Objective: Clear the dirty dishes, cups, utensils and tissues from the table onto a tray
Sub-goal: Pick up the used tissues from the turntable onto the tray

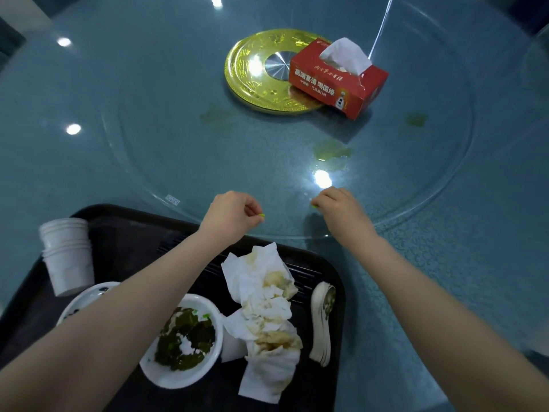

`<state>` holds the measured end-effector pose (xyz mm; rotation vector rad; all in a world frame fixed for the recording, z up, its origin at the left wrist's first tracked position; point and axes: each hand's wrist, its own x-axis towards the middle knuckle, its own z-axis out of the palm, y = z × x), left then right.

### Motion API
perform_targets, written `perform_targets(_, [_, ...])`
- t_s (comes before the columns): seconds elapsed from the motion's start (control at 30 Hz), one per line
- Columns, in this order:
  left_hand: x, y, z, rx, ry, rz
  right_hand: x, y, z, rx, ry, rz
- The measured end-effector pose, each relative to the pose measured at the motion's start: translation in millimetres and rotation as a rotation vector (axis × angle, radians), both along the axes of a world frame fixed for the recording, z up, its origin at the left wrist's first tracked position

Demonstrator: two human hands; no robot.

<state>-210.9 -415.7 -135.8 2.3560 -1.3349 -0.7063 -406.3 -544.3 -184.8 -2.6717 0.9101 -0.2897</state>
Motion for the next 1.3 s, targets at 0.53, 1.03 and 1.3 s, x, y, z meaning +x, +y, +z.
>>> perform_targets(0.53, [23.2, 103.9, 31.2, -0.053, 0.097, 0.240, 11.0, 37.8, 8.9, 0.049, 0.024, -0.196])
perform_targets(1.03, [9.6, 221.5, 31.1, 0.023, 0.130, 0.038, 53.2, 218.4, 67.4, 0.436, -0.100, -0.099])
perform_targets(1.3, [16.3, 236.5, 29.8, -0.026, 0.143, 0.036, 48.9, 243.2, 62.6, 0.558, -0.032, -0.121])
